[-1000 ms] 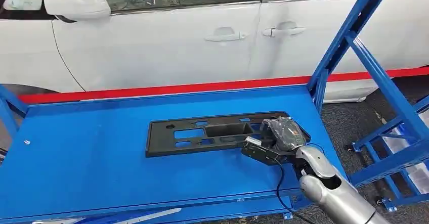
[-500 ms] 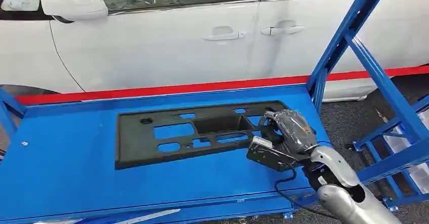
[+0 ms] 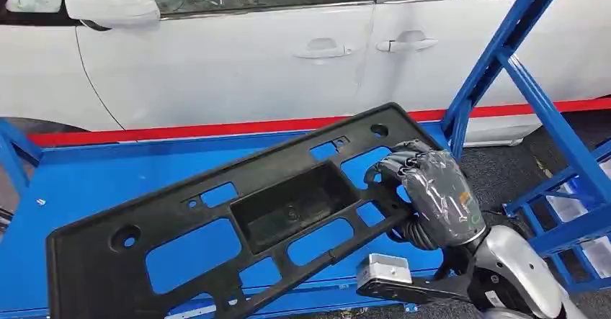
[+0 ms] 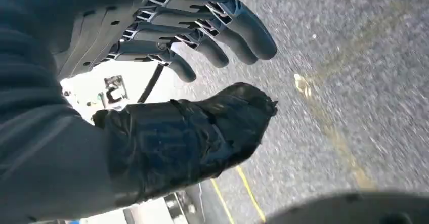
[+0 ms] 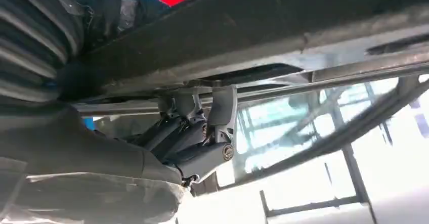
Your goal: Take the parts from the cabinet and place them on the table.
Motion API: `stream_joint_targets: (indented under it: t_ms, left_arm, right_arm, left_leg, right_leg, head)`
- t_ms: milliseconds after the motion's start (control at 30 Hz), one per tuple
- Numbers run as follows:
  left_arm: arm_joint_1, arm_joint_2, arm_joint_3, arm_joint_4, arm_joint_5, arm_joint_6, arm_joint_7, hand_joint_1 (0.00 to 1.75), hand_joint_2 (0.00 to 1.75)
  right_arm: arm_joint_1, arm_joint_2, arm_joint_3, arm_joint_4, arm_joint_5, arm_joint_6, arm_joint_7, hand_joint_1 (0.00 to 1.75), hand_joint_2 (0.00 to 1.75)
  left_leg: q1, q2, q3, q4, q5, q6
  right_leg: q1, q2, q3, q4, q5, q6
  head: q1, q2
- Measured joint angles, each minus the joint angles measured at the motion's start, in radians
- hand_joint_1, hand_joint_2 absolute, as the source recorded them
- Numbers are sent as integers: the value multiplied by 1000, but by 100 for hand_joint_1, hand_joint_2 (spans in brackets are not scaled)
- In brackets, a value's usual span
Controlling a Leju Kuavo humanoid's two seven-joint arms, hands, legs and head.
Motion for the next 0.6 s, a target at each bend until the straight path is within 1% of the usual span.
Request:
stream_joint_targets:
  t_ms: [33,67,100,133,167,200,233,267,300,333,367,400,433,467,500,533,567,600]
  left_arm:
    - [1,0,0,0,-7,0,0,0,175]
    - [1,0,0,0,-10,0,0,0,175]
    - [1,0,-1,0,-15,-1,0,0,175]
    - [1,0,-2,0,-19,-2,0,0,175]
    - [0,-2,-6,0,-24,-3,0,0,175]
    - [0,-4,-8,0,-27,-2,0,0,175]
    - [1,-4,-9,0,-29,0,0,0,175]
    - [0,-2,-10,0,-31,3,0,0,175]
    - [0,-6,-15,0,-34,3,0,0,175]
    - [0,-6,-18,0,-39,3,0,0,175]
    - [0,-8,-21,0,-48,4,2,0,175]
    - [4,-11,-22,0,-54,3,3,0,175]
    - [4,-11,-22,0,-59,3,4,0,175]
    - [2,-13,-24,0,-62,3,6,0,175]
    - [1,-13,-27,0,-62,3,6,0,175]
    - [1,-13,-31,0,-62,4,6,0,175]
    - [1,-13,-34,0,-62,5,6,0,175]
    - [1,-13,-35,0,-62,6,4,0,175]
  right_arm:
    - [4,0,5,-5,10,1,0,175,175]
    - [8,-1,10,-8,16,2,0,175,175]
    - [11,-2,15,-10,22,3,0,175,175]
    - [14,-2,21,-10,25,6,1,175,175]
    - [17,-3,26,-10,26,6,5,175,175]
    - [19,-4,29,-10,26,5,7,175,175]
    - [24,-5,32,-9,26,3,8,175,175]
    - [27,-5,35,-7,26,0,8,175,175]
    - [34,-11,36,-7,22,-3,8,175,175]
    - [38,-15,38,-5,15,-6,8,175,175]
    - [41,-23,39,-5,-1,-15,3,175,175]
    - [44,-32,38,-3,-17,-27,-5,175,175]
    - [47,-40,35,-1,-29,-37,-13,175,175]
    - [55,-54,25,4,-46,-49,-23,175,175]
    - [60,-61,18,8,-53,-55,-29,175,175]
    - [64,-67,15,11,-57,-59,-34,175,175]
    - [69,-72,11,16,-62,-60,-39,175,175]
    - [75,-75,8,21,-65,-60,-43,175,175]
  left_leg:
    - [0,1,-1,1,0,0]
    - [1,1,-3,3,0,0]
    - [3,1,-6,6,0,-1]
    - [6,1,-10,13,-1,-3]
    - [14,0,-15,22,-4,-10]
    - [20,-1,-17,30,-6,-18]
    - [24,-2,-19,35,-8,-30]
    - [22,-6,-25,35,-5,-40]
    - [22,-7,-21,32,2,-50]
    - [20,-9,-19,25,9,-57]
    - [24,-9,-21,14,21,-65]
    - [26,-10,-26,11,27,-74]
    - [30,-7,-34,22,10,-74]
    - [28,-4,-52,68,-48,-75]
    - [28,-4,-70,127,-98,-75]
    - [27,-5,-90,194,-143,-76]
    - [25,-5,-113,279,-187,-77]
    - [25,-5,-122,335,-203,-77]
  right_leg:
    - [-5,0,-33,78,-33,6]
    - [-10,0,-53,123,-44,11]
    - [-16,-1,-56,129,-33,17]
    - [-22,-2,-38,94,1,24]
    - [-29,-4,6,8,54,31]
    - [-34,-7,51,-75,93,38]
    - [-35,-5,86,-147,85,51]
    - [-25,1,85,-137,92,49]
    - [-21,8,74,-137,109,31]
    - [-20,7,78,-156,103,23]
    - [-13,7,72,-153,112,9]
    - [-19,7,64,-164,123,-8]
    - [-22,3,62,-167,132,-18]
    - [-21,2,52,-169,141,-27]
    - [-20,0,44,-169,146,-34]
    - [-19,0,37,-169,152,-35]
    - [-16,-2,25,-168,160,-36]
    - [-14,-2,12,-166,169,-36]
  head:
    - [-1,0]
    - [-1,0]
    - [-1,0]
    - [-1,0]
    - [-1,0]
    - [-1,0]
    - [-1,0]
    - [8,0]
    - [4,0]
    - [-2,0]
    - [-2,0]
    - [-2,0]
    - [-3,0]
    - [-5,0]
    - [-7,0]
    - [-5,0]
    - [-6,0]
    - [-6,0]
